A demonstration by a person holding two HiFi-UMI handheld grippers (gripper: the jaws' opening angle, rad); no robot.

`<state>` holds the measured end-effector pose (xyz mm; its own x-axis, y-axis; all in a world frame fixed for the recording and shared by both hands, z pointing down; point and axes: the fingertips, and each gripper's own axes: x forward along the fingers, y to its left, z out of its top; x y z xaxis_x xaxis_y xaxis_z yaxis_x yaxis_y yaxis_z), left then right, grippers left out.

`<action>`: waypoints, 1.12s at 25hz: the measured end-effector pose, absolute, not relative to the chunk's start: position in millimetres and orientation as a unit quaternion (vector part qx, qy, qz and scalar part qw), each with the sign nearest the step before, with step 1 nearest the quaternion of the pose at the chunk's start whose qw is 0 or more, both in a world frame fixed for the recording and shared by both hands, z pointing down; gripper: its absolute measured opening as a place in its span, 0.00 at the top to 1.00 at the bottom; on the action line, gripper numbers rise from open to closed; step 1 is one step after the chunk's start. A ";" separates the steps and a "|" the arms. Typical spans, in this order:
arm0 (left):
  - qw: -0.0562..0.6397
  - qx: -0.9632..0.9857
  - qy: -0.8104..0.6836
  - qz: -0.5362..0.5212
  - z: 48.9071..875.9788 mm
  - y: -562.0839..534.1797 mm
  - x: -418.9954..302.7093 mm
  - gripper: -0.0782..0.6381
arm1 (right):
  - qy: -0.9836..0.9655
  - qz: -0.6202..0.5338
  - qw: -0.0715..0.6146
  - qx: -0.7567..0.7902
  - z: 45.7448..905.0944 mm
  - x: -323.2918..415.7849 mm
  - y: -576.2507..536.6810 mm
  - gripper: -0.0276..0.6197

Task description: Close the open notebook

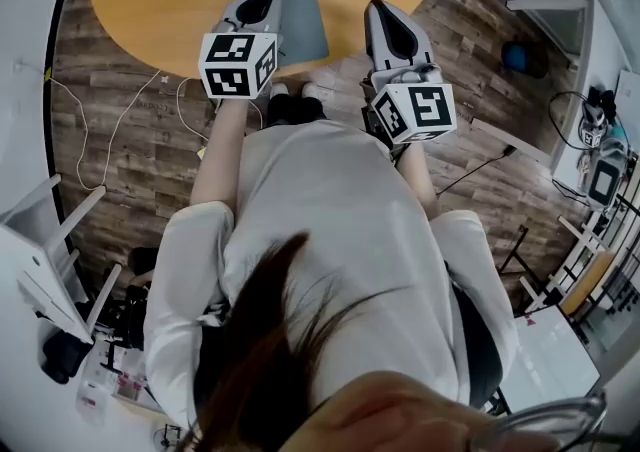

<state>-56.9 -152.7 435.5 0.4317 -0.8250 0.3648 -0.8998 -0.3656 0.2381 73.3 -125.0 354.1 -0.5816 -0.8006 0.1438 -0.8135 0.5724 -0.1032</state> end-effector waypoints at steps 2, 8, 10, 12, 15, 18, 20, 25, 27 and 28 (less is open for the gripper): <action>0.185 0.822 -0.534 0.077 414.2 -152.1 -63.3 0.87 | -0.888 0.077 0.041 0.452 351.0 71.4 -126.1 0.95; 0.120 0.823 -0.554 0.042 351.1 -136.7 -79.0 0.87 | -0.891 0.076 0.027 0.447 330.8 67.9 -126.6 0.95; 0.106 0.821 -0.560 0.031 334.2 -128.0 -85.8 0.87 | -0.891 0.070 0.023 0.447 320.3 67.3 -125.6 0.95; 0.093 0.818 -0.567 0.026 320.5 -119.4 -91.5 0.87 | -0.891 0.066 0.019 0.448 310.5 69.7 -124.3 0.95; 0.077 0.812 -0.579 0.020 303.0 -106.7 -99.9 0.87 | -0.890 0.066 0.009 0.450 298.5 76.0 -120.8 0.95; 0.063 0.804 -0.591 0.014 287.6 -93.0 -104.0 0.87 | -0.889 0.067 0.001 0.452 289.7 83.2 -113.7 0.95; 0.055 0.801 -0.596 0.013 280.0 -84.6 -104.3 0.87 | -0.890 0.065 -0.002 0.452 285.0 86.7 -108.8 0.95; 0.046 0.790 -0.611 0.011 270.2 -61.4 -108.0 0.87 | -0.893 0.058 -0.007 0.445 273.6 87.0 -92.1 0.95; 0.050 0.785 -0.618 0.010 270.4 -52.9 -108.7 0.87 | -0.894 0.055 -0.005 0.444 271.4 87.2 -84.2 0.95; 0.052 0.783 -0.620 0.009 271.2 -49.1 -108.2 0.87 | -0.895 0.052 -0.003 0.443 271.1 87.6 -80.5 0.95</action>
<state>-108.2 -49.1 271.2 0.2312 -0.9697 0.0794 -0.9716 -0.2259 0.0697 87.6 -80.5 271.1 -0.6082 -0.7927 0.0415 -0.7921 0.6028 -0.0963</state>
